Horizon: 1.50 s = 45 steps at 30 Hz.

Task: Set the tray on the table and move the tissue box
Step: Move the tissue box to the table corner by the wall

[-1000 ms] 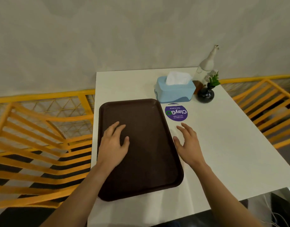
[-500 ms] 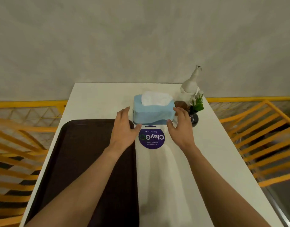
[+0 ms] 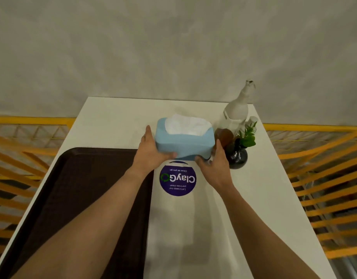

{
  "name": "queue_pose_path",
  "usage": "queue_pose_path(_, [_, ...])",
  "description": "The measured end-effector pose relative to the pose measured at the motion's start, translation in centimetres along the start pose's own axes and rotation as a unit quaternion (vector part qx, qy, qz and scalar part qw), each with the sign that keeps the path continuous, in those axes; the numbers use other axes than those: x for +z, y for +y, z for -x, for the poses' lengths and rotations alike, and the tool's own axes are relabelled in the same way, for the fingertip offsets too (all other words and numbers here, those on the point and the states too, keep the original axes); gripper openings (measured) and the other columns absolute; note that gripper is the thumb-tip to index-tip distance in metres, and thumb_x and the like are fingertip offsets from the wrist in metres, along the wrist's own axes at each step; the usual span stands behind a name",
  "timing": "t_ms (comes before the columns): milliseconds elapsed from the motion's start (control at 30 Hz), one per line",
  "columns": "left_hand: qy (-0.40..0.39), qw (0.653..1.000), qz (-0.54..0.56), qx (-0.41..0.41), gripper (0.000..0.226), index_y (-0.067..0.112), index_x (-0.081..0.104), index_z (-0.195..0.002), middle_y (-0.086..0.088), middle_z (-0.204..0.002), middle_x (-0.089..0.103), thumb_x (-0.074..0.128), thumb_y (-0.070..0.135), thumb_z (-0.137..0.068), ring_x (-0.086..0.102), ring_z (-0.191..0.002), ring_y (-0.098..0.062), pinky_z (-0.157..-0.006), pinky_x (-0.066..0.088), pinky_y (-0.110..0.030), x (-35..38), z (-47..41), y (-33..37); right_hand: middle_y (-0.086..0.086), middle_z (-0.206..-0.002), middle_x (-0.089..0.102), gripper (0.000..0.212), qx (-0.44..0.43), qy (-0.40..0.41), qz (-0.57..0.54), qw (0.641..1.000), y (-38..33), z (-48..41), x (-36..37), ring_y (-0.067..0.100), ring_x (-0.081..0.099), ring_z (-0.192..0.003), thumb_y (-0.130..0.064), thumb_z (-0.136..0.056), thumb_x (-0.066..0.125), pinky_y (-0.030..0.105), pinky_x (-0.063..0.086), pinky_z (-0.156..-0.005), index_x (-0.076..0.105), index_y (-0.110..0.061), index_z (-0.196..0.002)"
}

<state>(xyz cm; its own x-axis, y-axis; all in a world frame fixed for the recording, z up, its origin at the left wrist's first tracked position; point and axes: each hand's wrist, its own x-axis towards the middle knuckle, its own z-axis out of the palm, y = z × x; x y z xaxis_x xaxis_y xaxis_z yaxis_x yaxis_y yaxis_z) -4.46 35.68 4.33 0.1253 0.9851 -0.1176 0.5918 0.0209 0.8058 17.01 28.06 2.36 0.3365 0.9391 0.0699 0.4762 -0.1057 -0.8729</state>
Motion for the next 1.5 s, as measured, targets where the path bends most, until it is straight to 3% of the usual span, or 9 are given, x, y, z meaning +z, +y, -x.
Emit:
queue_pose_path(100, [-0.018, 1.0, 0.017, 0.011, 0.105, 0.016, 0.036, -0.148, 0.013, -0.116, 0.056, 0.094, 0.038, -0.064, 0.056, -0.112, -0.016, -0.073, 0.044, -0.002, 0.3, -0.8, -0.6, -0.008, -0.135, 0.058, 0.074, -0.005, -0.006, -0.004, 1.0, 0.4, -0.4, 0.3, 0.009, 0.054, -0.117, -0.022, -0.087, 0.076, 0.028, 0.048, -0.094, 0.035, -0.029, -0.149])
queue_pose_path(200, [0.005, 1.0, 0.02, 0.022, 0.08, 0.014, 0.05, -0.135, 0.01, -0.111, 0.057, 0.092, 0.031, -0.069, 0.056, -0.101, -0.011, -0.057, 0.042, -0.001, 0.6, -1.1, -0.5, -0.001, -0.132, 0.061, 0.063, -0.005, 0.012, 0.008, 1.0, 0.5, -0.9, 0.6, 0.019, 0.059, -0.117, -0.022, -0.092, 0.072, 0.026, 0.046, -0.089, 0.04, -0.021, -0.147])
queue_pose_path(300, [0.012, 0.999, 0.032, 0.027, 0.077, 0.015, 0.051, -0.135, 0.009, -0.113, 0.058, 0.091, 0.031, -0.071, 0.055, -0.099, -0.009, -0.059, 0.041, -0.004, 0.4, -1.1, -0.3, 0.003, -0.135, 0.06, 0.058, 0.006, 0.026, 0.01, 1.0, 0.1, -1.1, 1.0, 0.022, 0.058, -0.12, -0.024, -0.095, 0.069, 0.027, 0.046, -0.091, 0.041, -0.018, -0.146])
queue_pose_path(400, [0.019, 0.999, 0.031, 0.04, 0.078, 0.015, 0.051, -0.136, 0.009, -0.115, 0.058, 0.091, 0.032, -0.071, 0.055, -0.102, -0.011, -0.066, 0.04, -0.007, -0.5, -1.3, 0.1, -0.004, -0.134, 0.059, 0.057, -0.008, 0.037, 0.007, 0.999, -0.3, -1.3, 1.2, 0.011, 0.054, -0.116, -0.027, -0.096, 0.068, 0.025, 0.045, -0.091, 0.04, -0.021, -0.146])
queue_pose_path(633, [0.06, 0.994, 0.029, 0.089, 0.075, 0.018, 0.054, -0.134, 0.011, -0.113, 0.058, 0.091, 0.033, -0.07, 0.055, -0.1, -0.01, -0.065, 0.04, -0.006, -4.1, -1.2, 1.6, -0.018, -0.122, 0.054, 0.057, -0.042, 0.053, 0.004, 0.998, -2.8, -2.0, 2.0, 0.004, 0.053, -0.107, -0.032, -0.095, 0.07, 0.01, 0.043, -0.08, 0.041, -0.026, -0.144])
queue_pose_path(967, [0.09, 0.991, 0.047, 0.092, 0.076, 0.021, 0.053, -0.135, 0.011, -0.115, 0.058, 0.091, 0.031, -0.071, 0.053, -0.103, -0.009, -0.063, 0.04, -0.004, -12.6, -0.5, -1.9, -0.006, -0.136, 0.059, 0.057, -0.056, 0.029, 0.003, 0.998, -8.5, -1.3, 8.3, 0.01, 0.056, -0.114, -0.041, -0.095, 0.067, 0.028, 0.048, -0.089, 0.039, -0.032, -0.144])
queue_pose_path(1167, [0.097, 0.99, 0.058, 0.087, 0.076, 0.022, 0.052, -0.136, 0.007, -0.12, 0.06, 0.09, 0.031, -0.071, 0.053, -0.105, -0.01, -0.075, 0.043, -0.012, -18.9, -1.3, -5.4, -0.002, -0.141, 0.058, 0.058, -0.074, 0.028, -0.007, 0.997, -13.2, -0.8, 14.2, 0.022, 0.058, -0.126, -0.039, -0.096, 0.067, 0.041, 0.05, -0.101, 0.04, -0.028, -0.146])
queue_pose_path(1333, [0.09, 0.989, 0.064, 0.095, 0.075, 0.02, 0.055, -0.134, 0.004, -0.12, 0.064, 0.091, 0.031, -0.069, 0.058, -0.106, -0.014, -0.075, 0.048, -0.017, -23.4, -3.5, -8.4, -0.003, -0.141, 0.059, 0.061, -0.094, 0.026, -0.017, 0.995, -15.7, -1.7, 18.7, 0.017, 0.057, -0.125, -0.041, -0.095, 0.068, 0.025, 0.044, -0.096, 0.041, -0.026, -0.147])
queue_pose_path(1500, [0.096, 0.987, 0.059, 0.116, 0.072, 0.02, 0.057, -0.131, 0.008, -0.113, 0.063, 0.092, 0.032, -0.068, 0.059, -0.1, -0.014, -0.064, 0.041, -0.007, -27.8, -8.5, -11.3, -0.017, -0.126, 0.056, 0.062, -0.097, 0.029, -0.028, 0.994, -18.1, -5.3, 24.1, 0.007, 0.056, -0.112, -0.042, -0.093, 0.07, 0.012, 0.043, -0.088, 0.042, -0.028, -0.147])
